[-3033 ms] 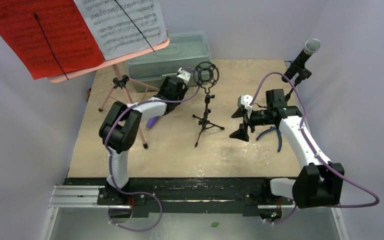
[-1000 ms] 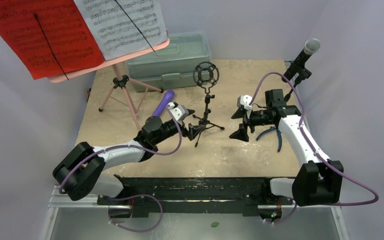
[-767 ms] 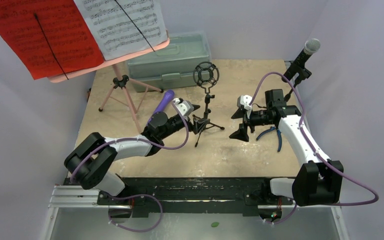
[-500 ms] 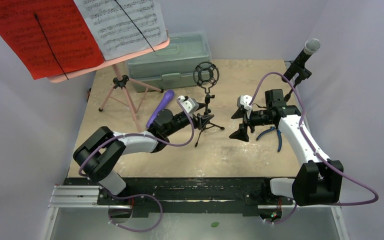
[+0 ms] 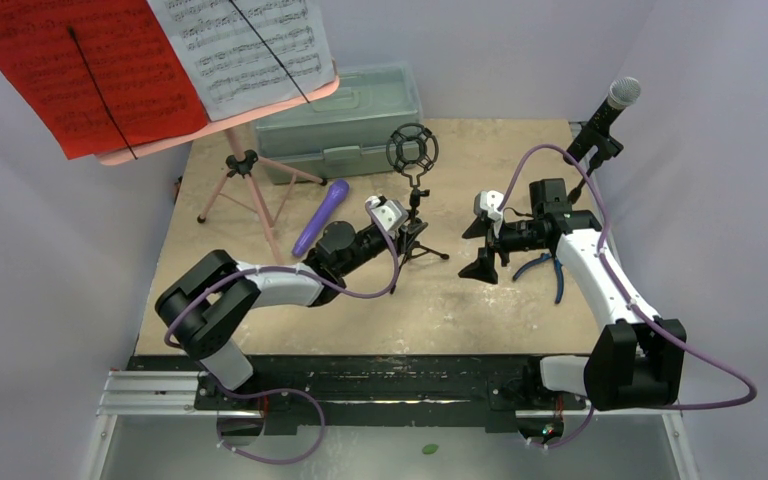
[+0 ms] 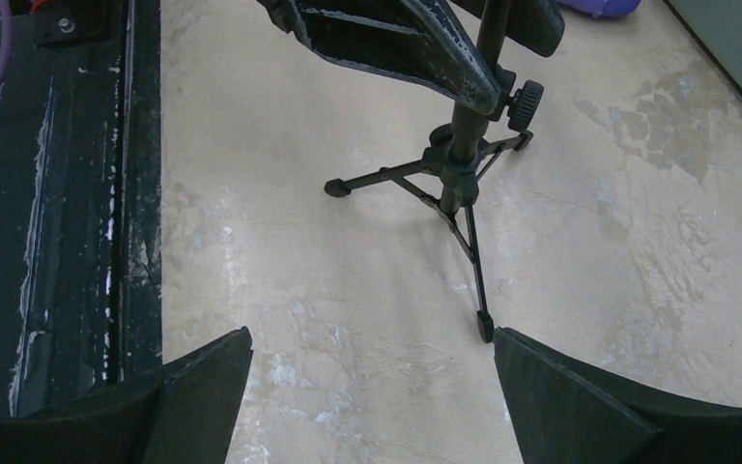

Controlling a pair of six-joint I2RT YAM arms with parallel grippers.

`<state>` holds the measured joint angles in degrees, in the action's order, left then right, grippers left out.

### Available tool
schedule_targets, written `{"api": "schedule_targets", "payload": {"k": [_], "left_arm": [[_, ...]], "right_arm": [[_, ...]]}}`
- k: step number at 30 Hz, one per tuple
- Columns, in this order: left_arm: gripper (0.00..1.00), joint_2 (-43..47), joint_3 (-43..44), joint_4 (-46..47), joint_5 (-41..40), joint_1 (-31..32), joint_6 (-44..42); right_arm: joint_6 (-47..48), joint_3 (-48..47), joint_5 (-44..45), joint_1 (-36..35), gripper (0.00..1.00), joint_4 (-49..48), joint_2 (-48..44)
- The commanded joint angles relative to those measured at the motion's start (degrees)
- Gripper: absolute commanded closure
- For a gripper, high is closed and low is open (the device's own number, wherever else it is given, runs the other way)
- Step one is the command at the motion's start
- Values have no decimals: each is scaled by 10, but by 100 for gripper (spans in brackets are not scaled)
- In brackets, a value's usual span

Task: Pack up the instrument practice props
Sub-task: Pick up the microphone stand at the center of the board, then unscrew the knob on the microphone stand.

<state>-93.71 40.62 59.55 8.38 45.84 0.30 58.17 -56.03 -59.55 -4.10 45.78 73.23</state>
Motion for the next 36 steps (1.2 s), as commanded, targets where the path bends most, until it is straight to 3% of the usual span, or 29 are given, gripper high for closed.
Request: {"api": "schedule_targets", "payload": {"k": [1,12,20,30,36], "left_arm": [[68,-8,24,30,-20,4,-28],[100,-15,43,21,6,5,-51],[100,14,40,14,69,5,-39],[100,30,38,46,162,-13,16],[100,30,35,90,220,-23,78]], "right_arm": [[11,-23,-7,1,1,5,3],[13,-24,-7,1,1,7,4],[18,-32,-49,1,1,33,16],[72,-88,-174,-4,1,179,96],[-13,-78,-200,-11,2,124,118]]}}
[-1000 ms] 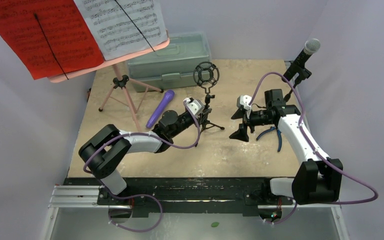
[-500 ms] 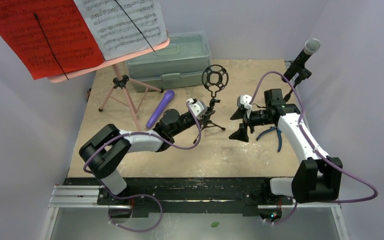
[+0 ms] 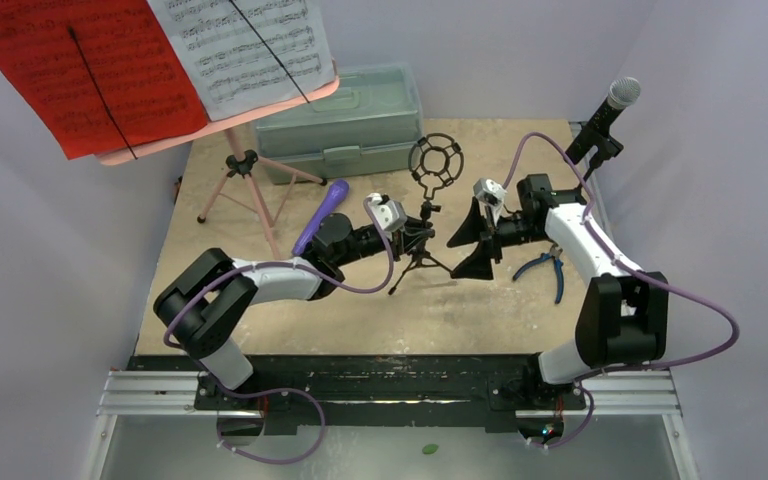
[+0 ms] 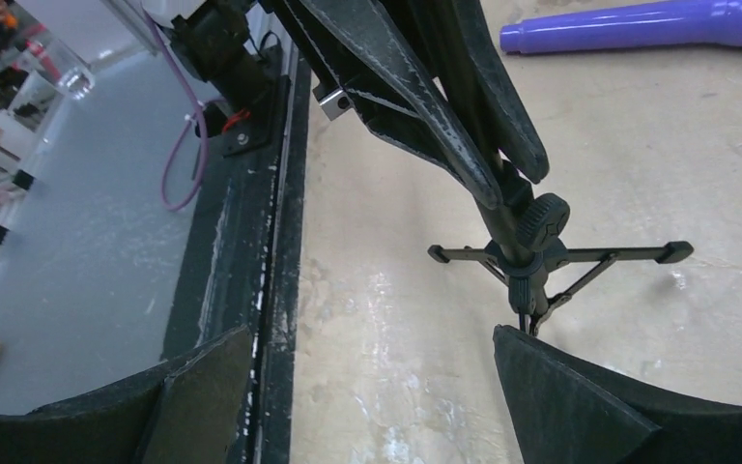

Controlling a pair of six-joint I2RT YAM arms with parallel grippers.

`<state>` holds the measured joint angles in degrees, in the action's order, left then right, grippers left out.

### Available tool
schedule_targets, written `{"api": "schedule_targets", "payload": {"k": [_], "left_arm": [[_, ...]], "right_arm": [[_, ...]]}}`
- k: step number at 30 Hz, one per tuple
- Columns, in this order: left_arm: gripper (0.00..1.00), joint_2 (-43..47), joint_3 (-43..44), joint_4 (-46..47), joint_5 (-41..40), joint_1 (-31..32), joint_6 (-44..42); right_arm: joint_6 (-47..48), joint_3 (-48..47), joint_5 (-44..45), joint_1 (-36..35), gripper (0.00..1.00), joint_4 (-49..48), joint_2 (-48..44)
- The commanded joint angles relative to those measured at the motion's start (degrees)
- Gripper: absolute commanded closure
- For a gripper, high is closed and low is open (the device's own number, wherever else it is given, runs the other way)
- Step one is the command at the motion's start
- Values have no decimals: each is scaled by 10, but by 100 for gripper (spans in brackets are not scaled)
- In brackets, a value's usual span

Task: Pack up the instrument practice props
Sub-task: Unscrew the knob on the microphone stand.

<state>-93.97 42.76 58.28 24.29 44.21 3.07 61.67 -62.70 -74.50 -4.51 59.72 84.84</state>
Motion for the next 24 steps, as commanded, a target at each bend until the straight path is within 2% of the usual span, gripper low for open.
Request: {"api": "schedule_targets", "payload": {"k": [1,6,12,24], "left_arm": [[100,33,13,104,66,-7,56],[100,35,9,112,93,-7,79],[100,38,1,132,116,-7,106],[100,38,-10,166,140,-7,150]], "right_arm": [[-59,-8,-51,-9,2,-26,2],[-140,3,-54,-19,5,-91,-1],[-253,19,-42,-27,13,-184,4],[-312,21,-62,-29,26,-222,17]]}}
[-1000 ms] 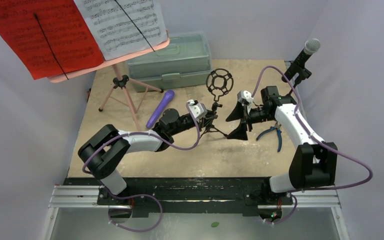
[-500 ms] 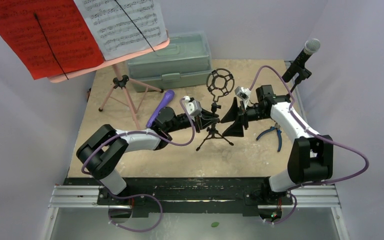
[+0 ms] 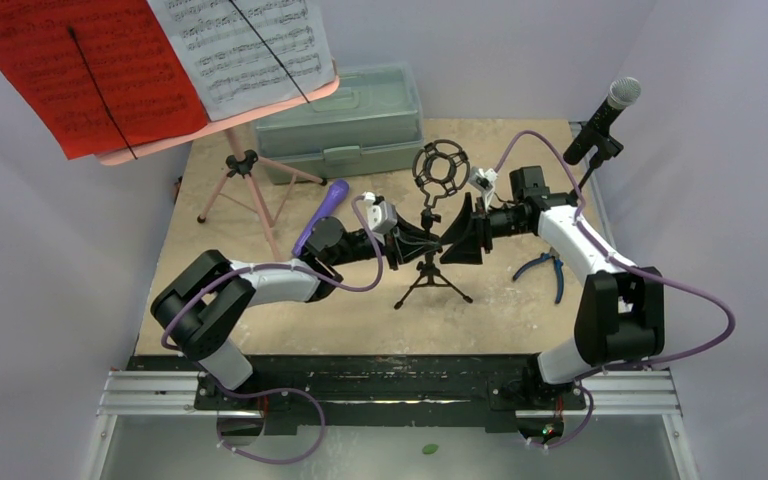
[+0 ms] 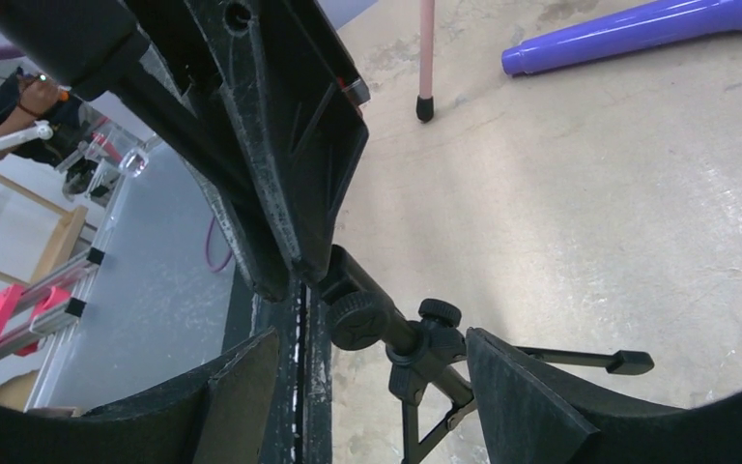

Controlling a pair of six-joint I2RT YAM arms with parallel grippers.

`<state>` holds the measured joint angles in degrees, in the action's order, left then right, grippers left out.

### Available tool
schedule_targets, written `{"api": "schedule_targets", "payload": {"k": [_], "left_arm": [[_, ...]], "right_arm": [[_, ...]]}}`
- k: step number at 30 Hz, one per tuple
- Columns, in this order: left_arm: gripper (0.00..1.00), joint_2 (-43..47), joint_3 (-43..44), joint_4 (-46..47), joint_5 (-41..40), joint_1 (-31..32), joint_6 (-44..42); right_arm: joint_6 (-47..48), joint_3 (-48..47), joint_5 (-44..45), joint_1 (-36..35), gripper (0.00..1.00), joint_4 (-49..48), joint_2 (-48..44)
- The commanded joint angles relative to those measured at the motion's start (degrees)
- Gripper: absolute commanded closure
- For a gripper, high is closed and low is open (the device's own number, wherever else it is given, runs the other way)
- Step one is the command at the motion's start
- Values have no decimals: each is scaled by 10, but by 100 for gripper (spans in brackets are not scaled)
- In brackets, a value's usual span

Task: Pack up the instrument practice props
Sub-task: Unscrew the knob on the microphone stand.

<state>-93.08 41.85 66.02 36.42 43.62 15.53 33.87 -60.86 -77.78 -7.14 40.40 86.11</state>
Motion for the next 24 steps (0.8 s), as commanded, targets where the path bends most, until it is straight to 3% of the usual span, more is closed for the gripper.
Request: {"api": "schedule_targets", "payload": {"k": [1,11,19,24], "left_arm": [[100,30,-2,91,19,-1,28],[100,27,-7,107,23,-1,45],[100,16,-7,123,28,-1,56],[100,11,-7,133,29,-1,64]], "right_arm": [[-36,2,-32,-3,28,-30,6],[-40,1,-52,-5,53,-30,9],[-37,1,-69,-8,63,-28,6],[-32,0,-74,-10,64,-25,6]]}}
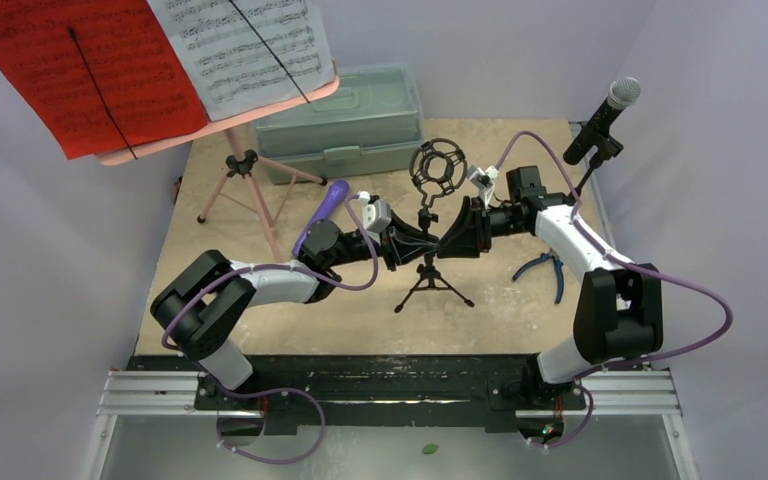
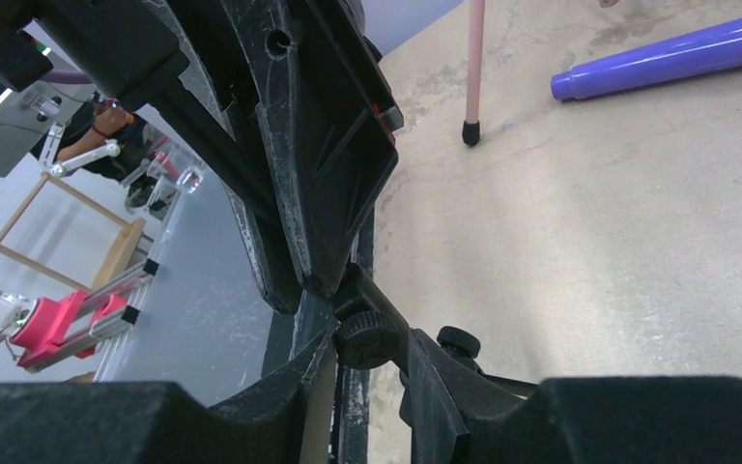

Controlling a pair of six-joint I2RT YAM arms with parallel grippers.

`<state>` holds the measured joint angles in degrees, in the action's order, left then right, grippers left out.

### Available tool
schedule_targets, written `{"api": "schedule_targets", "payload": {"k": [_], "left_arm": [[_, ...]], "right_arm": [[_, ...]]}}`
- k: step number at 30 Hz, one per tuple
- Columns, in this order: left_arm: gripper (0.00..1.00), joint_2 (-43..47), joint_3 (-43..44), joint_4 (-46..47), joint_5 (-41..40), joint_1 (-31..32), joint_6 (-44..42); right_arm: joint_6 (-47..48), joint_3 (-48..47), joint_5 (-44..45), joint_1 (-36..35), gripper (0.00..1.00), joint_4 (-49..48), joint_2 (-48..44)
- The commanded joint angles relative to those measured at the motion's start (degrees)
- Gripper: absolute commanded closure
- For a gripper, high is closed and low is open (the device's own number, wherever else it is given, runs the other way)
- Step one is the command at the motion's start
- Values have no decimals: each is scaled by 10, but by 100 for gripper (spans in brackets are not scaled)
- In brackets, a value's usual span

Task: Pack up the instrument practice props
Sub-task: Unscrew the knob on the microphone stand.

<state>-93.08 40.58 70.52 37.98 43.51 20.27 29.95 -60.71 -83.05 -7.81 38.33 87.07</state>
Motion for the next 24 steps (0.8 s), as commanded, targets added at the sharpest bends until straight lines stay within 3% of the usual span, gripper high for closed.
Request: {"api": "schedule_targets", "payload": {"k": [1,7,15,19,24], "left_arm": [[100,11,5,89,14,0,17],[100,9,5,89,16,0,19],[100,5,4,92,11,0,23],[100,2,3,93,-1,0,39],[100,-6,6,99,-17,-5,80]], "right_arm": [[8,-1,-22,-4,65,-3,-5],[23,-4,-30,-6,73,10,-6],[142,-26,-24,-7,100,96,-7],[286,-47,1,-8,100,210,-5],[568,-61,20,-7,100,377,1]]}}
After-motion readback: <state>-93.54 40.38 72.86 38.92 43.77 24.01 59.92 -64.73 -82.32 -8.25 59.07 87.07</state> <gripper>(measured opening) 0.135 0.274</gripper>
